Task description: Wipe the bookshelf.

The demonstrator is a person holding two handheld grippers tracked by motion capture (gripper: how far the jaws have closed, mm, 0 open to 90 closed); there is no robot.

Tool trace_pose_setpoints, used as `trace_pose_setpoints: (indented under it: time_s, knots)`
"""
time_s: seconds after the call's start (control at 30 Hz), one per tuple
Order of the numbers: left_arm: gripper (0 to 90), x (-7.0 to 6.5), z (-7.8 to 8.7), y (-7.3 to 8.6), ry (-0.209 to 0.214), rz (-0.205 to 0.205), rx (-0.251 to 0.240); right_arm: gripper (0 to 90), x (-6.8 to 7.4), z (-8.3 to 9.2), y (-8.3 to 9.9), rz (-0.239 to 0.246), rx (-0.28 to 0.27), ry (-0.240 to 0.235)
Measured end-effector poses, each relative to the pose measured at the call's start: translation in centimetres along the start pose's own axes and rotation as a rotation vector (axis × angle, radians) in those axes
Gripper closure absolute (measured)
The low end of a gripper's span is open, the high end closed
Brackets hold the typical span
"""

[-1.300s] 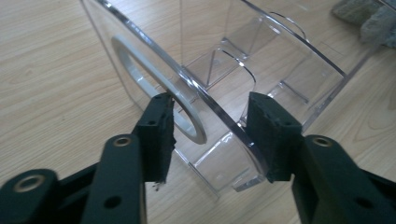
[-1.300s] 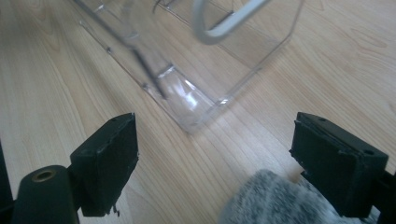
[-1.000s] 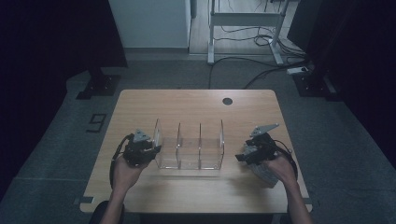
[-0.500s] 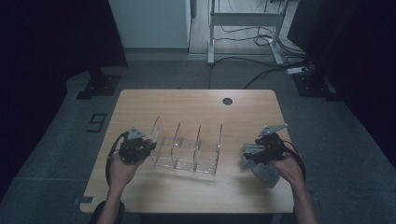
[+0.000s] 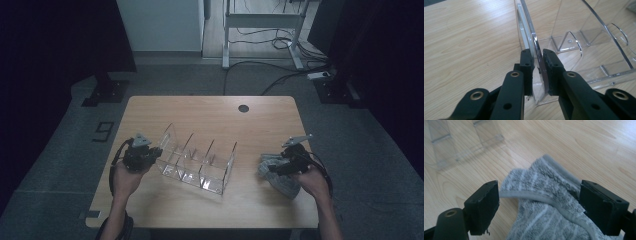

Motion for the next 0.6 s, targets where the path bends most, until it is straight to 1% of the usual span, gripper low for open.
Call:
trace_pose_setpoints:
  time_s: [0.1,0.13,0.17,0.2,0.23,0.27,0.3,0.33,0.37,0.4,0.43,0.47,0.5,0.53,0.6]
  knots:
    - [81.0,0.2,0.0,0.0,-0.006,0.000,0.000,16.4,-0.1,-0.1,0.3,-0.003,0.009,0.002]
    - [81.5,0.4,0.1,0.0,-0.007,0.002,-0.002,16.4,-0.3,-0.3,0.6,-0.006,0.021,0.011]
    - [81.9,0.4,0.1,0.0,-0.007,0.002,-0.002,16.4,-0.3,-0.3,0.6,-0.006,0.021,0.011]
    - [82.3,0.6,0.1,0.1,-0.008,0.005,-0.003,16.2,-0.4,-0.7,1.1,-0.003,0.036,0.016]
    - [82.6,0.6,0.1,0.1,-0.008,0.005,-0.003,16.2,-0.4,-0.7,1.1,-0.003,0.036,0.016]
    - [82.7,0.7,0.1,0.1,-0.007,0.010,-0.006,15.2,-0.5,-1.2,1.5,-0.005,0.056,0.020]
    - [82.8,0.7,0.1,0.1,-0.007,0.010,-0.006,15.2,-0.5,-1.2,1.5,-0.005,0.056,0.020]
    - [82.8,0.7,0.1,0.2,-0.006,0.012,-0.011,14.2,-0.7,-1.8,2.1,-0.007,0.080,0.024]
    - [82.8,0.7,0.1,0.2,-0.006,0.012,-0.011,14.2,-0.7,-1.8,2.1,-0.007,0.080,0.024]
    - [82.8,0.7,0.1,0.2,-0.007,0.014,-0.014,13.8,-0.7,-2.3,2.5,-0.011,0.100,0.023]
    - [82.8,0.7,0.1,0.2,-0.007,0.015,-0.016,13.8,-0.7,-2.3,2.5,-0.011,0.100,0.023]
    - [82.7,0.7,0.1,0.2,-0.009,0.016,-0.017,13.7,-0.8,-2.6,2.8,-0.007,0.113,0.028]
    - [82.5,0.7,0.1,0.2,-0.008,0.016,-0.018,13.6,-0.8,-2.8,3.0,-0.010,0.125,0.037]
    - [81.9,0.7,0.1,0.3,-0.008,0.017,-0.022,13.4,-0.9,-3.3,3.5,-0.017,0.149,0.053]
    - [81.2,0.7,0.1,0.3,-0.004,0.021,-0.026,13.2,-1.0,-3.7,3.9,-0.019,0.171,0.080]
Point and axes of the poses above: each handheld gripper's, and its own axes: z roughly backward along the jaws, y roughly out of its underside, x roughly to its left, the point moved 4 cm from there along -z, roughly forward along the jaws, and after that the axes turned 14 degrees about -x, right-handed, at the moved point
